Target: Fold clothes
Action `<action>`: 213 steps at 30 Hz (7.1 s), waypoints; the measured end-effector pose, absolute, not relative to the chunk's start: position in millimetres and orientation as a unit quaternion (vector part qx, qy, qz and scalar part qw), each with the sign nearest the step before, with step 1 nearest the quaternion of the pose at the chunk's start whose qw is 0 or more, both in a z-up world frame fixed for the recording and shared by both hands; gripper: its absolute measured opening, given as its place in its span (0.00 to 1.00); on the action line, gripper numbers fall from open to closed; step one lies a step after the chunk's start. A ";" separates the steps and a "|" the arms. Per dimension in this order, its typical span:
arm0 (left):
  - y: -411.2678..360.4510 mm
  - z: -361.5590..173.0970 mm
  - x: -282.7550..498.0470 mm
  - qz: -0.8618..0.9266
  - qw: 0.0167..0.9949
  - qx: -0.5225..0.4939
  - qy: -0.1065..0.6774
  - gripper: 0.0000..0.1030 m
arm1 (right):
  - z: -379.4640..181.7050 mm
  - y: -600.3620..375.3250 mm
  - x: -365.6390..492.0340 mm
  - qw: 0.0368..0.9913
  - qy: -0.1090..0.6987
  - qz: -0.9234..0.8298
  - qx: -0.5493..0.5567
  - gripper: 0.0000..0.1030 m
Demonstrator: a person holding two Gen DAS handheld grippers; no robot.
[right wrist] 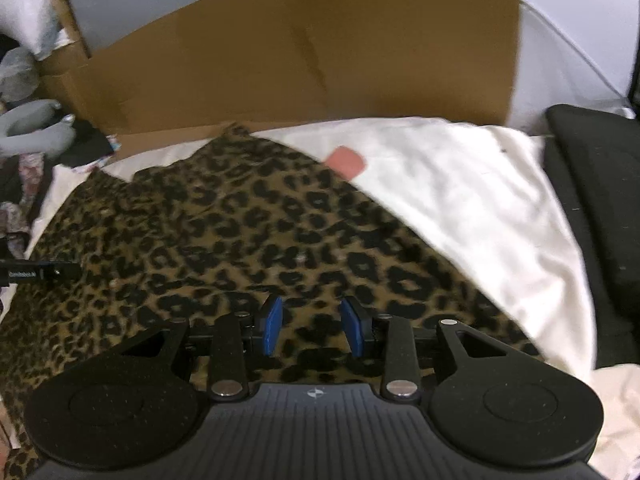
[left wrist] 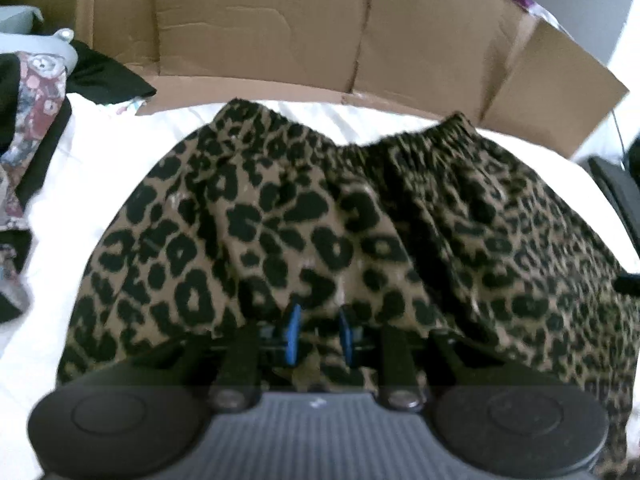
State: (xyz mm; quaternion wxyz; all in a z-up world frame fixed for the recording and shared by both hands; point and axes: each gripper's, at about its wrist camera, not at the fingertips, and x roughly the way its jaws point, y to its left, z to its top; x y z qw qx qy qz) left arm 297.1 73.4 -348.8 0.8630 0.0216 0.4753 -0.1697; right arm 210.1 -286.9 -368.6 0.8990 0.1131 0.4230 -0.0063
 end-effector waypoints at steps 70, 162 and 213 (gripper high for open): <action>253.4 -355.9 149.9 -0.043 0.860 -0.005 0.508 0.12 | -397.0 -295.8 164.9 0.878 0.476 0.002 0.056 0.47; 44.3 -271.0 192.4 -0.250 0.831 -0.102 0.487 0.07 | -318.1 -197.3 163.0 0.902 0.377 0.203 0.053 0.47; 33.3 -293.6 203.6 -0.208 0.823 -0.158 0.504 0.39 | -333.0 -247.9 179.2 0.900 0.381 0.126 0.170 0.00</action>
